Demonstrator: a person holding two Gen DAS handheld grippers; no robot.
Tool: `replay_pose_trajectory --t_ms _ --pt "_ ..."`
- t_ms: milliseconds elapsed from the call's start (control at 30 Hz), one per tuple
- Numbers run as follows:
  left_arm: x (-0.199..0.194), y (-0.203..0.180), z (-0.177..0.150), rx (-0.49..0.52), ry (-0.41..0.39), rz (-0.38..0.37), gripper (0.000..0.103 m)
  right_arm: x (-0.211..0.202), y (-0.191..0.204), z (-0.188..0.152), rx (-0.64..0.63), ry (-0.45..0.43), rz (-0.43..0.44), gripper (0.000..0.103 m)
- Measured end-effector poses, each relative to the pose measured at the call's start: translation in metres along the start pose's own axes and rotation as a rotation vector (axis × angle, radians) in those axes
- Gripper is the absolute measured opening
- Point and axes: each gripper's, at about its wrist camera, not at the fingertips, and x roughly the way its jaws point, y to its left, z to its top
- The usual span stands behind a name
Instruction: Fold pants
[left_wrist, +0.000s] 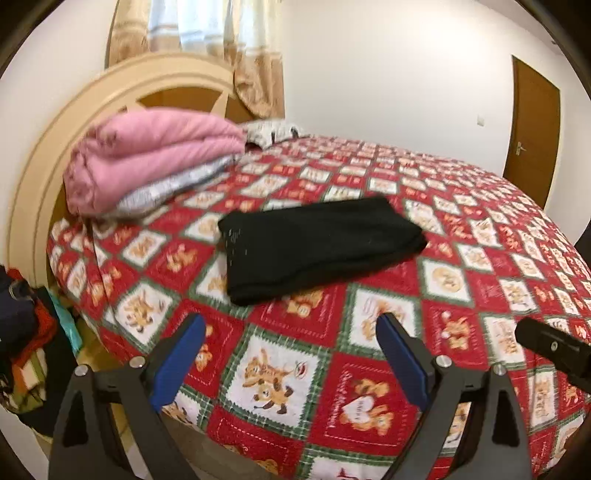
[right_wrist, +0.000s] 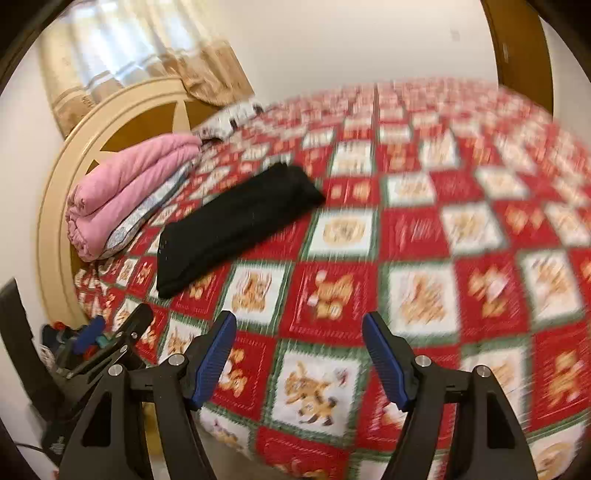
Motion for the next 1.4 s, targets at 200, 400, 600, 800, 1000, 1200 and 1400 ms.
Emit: replay_pose_trajectory --t_ms 200,400,600,800,1000,1200,1400 --pt "-0.025 -0.011 0.008 0.045 -0.064 0.012 0.101 -0.042 0.01 0.007 -0.058 -0.174 -0.009 0.072" --pt "-0.038 -0.01 0.013 0.021 -0.089 0.041 0.103 -0.062 0.011 0.011 -0.081 -0.264 -0.014 0.072" --pt "-0.046 -0.015 0.012 0.035 -0.112 0.047 0.103 -0.066 0.005 0.009 -0.06 -0.263 -0.009 0.072" --pt "-0.037 -0.025 0.003 0.089 -0.055 0.002 0.103 -0.059 0.007 0.004 -0.072 -0.215 -0.04 0.073" --pt "-0.039 -0.031 0.0 0.084 -0.055 -0.019 0.103 -0.067 0.009 0.002 -0.085 -0.251 -0.045 0.073" --pt "-0.045 -0.024 0.003 0.03 -0.081 -0.004 0.103 -0.073 0.015 0.003 -0.097 -0.273 -0.033 0.073" --pt "-0.045 -0.019 0.006 -0.006 -0.06 -0.029 0.103 -0.078 0.019 0.002 -0.108 -0.286 -0.035 0.073"
